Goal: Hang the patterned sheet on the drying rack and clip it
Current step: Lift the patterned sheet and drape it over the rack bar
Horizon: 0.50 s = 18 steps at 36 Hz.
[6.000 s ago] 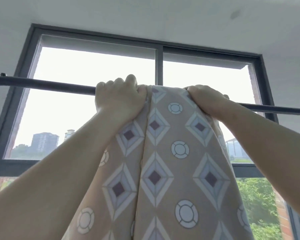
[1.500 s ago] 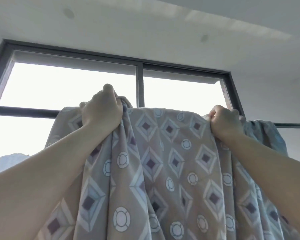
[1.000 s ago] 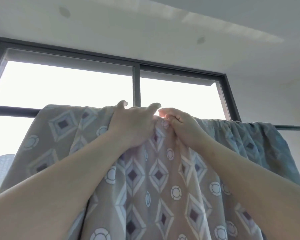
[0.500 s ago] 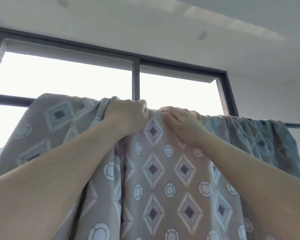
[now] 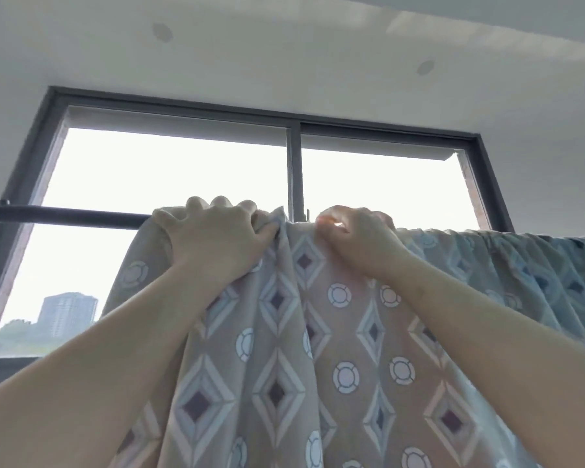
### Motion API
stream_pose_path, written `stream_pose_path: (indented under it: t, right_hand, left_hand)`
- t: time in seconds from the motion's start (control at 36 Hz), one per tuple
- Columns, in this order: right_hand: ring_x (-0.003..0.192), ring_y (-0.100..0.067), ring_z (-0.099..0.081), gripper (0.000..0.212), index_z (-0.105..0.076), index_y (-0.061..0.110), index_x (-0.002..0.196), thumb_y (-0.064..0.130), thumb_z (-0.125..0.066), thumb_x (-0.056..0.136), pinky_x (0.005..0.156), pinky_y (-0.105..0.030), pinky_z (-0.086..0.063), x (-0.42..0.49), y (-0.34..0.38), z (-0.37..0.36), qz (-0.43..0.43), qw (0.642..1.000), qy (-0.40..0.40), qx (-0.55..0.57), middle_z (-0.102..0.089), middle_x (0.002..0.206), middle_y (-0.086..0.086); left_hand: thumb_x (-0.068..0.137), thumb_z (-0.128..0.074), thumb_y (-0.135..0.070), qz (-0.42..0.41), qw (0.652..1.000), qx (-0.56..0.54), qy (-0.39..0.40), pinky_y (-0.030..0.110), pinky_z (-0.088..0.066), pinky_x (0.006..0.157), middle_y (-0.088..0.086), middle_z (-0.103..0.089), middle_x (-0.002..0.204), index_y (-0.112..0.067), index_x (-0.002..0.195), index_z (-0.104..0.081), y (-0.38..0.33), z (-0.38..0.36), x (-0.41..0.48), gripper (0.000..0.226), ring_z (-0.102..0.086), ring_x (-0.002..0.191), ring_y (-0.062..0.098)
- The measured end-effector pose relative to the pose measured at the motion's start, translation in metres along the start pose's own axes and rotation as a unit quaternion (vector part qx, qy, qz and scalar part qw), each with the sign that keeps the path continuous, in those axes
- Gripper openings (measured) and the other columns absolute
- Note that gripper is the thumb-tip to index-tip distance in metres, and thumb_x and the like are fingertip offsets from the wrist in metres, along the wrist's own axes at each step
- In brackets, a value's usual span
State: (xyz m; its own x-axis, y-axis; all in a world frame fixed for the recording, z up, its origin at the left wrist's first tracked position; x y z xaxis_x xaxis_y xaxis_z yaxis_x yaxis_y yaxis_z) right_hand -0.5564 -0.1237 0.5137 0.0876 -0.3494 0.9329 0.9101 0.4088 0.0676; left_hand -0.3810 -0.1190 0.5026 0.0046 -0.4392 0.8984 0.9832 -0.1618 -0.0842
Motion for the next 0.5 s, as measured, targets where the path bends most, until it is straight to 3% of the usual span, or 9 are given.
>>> stream_pose_path:
  t: [0.06, 0.14, 0.25, 0.36, 0.5]
  right_hand:
    - [0.098, -0.016, -0.058, 0.029, -0.065, 0.022, 0.098, 0.042, -0.045, 0.093, 0.103, -0.047, -0.035, -0.002, 0.01, -0.012, 0.015, 0.999, 0.015, 0.046, -0.068, 0.093, 0.006]
    - [0.093, -0.01, -0.059, 0.019, -0.069, 0.023, 0.093, 0.033, -0.053, 0.091, 0.101, -0.044, -0.038, -0.001, 0.007, -0.005, 0.003, 0.992, -0.045, 0.119, -0.065, 0.082, 0.014]
    - [0.087, -0.012, -0.057, 0.015, -0.061, 0.029, 0.078, 0.03, -0.053, 0.091, 0.101, -0.046, -0.037, 0.003, 0.001, 0.005, -0.002, 0.995, -0.063, 0.081, -0.06, 0.074, 0.017]
    - [0.092, -0.016, -0.058, 0.018, -0.059, 0.028, 0.076, 0.033, -0.052, 0.092, 0.101, -0.048, -0.035, 0.007, -0.018, 0.017, -0.029, 0.997, -0.056, 0.045, -0.062, 0.076, 0.011]
    - [0.106, -0.022, -0.054, 0.021, -0.055, 0.03, 0.072, 0.034, -0.051, 0.092, 0.106, -0.047, -0.026, 0.007, -0.047, 0.029, -0.074, 0.994, -0.077, -0.012, -0.061, 0.082, 0.008]
  left_hand:
    - [0.092, -0.021, -0.059, -0.008, 1.0, -0.004, -0.012, 0.062, -0.02, 0.103, 0.0, -0.053, 0.12, -0.035, 0.116, -0.053, 0.0, -0.001, 0.0, 0.046, -0.036, 0.122, 0.03]
    - [0.096, -0.024, -0.048, -0.009, 0.999, -0.026, -0.04, 0.062, -0.019, 0.103, -0.002, -0.056, 0.118, -0.033, 0.114, -0.057, 0.0, -0.002, 0.002, 0.04, -0.039, 0.122, 0.029]
    - [0.099, -0.03, -0.039, -0.021, 0.994, -0.068, -0.088, 0.059, -0.022, 0.102, -0.004, -0.06, 0.102, -0.029, 0.095, -0.06, -0.002, 0.001, 0.006, 0.032, -0.048, 0.113, 0.027]
    - [0.098, -0.032, -0.036, -0.025, 0.984, -0.127, -0.118, 0.055, -0.027, 0.1, -0.008, -0.049, 0.076, -0.023, 0.063, -0.039, -0.008, 0.006, 0.014, 0.038, -0.053, 0.097, 0.025]
    - [0.098, -0.035, -0.035, -0.047, 0.979, -0.178, -0.093, 0.054, -0.029, 0.098, -0.005, -0.054, 0.069, -0.025, 0.061, -0.041, -0.026, 0.004, 0.023, 0.038, -0.054, 0.085, 0.024]
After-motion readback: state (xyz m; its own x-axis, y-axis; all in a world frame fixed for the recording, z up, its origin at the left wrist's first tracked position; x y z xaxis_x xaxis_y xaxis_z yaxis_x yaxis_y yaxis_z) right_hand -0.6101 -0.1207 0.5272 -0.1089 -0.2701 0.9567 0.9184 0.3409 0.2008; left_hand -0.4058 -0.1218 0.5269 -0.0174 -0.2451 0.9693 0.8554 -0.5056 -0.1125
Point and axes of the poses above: each hand's wrist, its own x-axis towards the middle knuckle, its own z-axis out of the back of the hand, y = z × x, the point moved 5 cm from there along x, towards the middle knuckle
